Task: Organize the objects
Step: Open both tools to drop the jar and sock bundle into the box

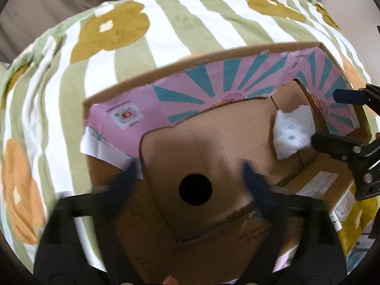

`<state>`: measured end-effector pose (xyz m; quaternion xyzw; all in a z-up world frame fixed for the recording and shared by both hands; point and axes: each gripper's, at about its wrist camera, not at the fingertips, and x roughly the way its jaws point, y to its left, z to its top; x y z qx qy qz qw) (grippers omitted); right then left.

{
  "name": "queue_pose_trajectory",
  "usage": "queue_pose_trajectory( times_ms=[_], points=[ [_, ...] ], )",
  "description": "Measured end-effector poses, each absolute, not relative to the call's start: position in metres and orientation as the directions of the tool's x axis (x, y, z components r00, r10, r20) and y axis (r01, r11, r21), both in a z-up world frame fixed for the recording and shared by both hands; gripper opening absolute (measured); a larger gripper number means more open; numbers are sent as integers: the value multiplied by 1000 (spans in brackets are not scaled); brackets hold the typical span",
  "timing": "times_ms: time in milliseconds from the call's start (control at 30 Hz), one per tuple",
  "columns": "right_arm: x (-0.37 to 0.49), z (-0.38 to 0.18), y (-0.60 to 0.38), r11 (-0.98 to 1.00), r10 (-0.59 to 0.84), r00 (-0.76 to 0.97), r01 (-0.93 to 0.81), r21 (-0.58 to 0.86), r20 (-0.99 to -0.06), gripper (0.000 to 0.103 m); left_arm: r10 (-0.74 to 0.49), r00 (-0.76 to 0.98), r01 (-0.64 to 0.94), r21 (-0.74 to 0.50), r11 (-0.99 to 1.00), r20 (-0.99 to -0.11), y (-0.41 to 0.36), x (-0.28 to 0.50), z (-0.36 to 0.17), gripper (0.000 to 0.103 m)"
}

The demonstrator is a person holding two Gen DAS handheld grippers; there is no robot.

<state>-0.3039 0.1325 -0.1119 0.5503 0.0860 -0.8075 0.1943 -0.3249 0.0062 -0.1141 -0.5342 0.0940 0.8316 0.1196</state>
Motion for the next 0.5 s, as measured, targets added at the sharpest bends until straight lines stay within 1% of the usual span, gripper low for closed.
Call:
queue_pose_trajectory(
  times_ms=[67,233,400,500],
  points=[
    [-303,-106,138,-913,-231,-342,399,82,-911,99,134,-409,-303,-4,-953,-902,5,-323,-109,103],
    [-301,-99,142,-919,-241,-356,382,94,-903,99,130,-415,-298,0,-954,-901,5,-321,-105,103],
    [-301,-94,144,-923,-244,-371,372,97,-896,99,156,-418,-288,-32,-957,-895,2,-318,-99,103],
    [-297,-90,144,-925,-243,-380,366,96,-892,99,159,-435,-290,-29,-957,-886,4,-314,-92,103]
  ],
)
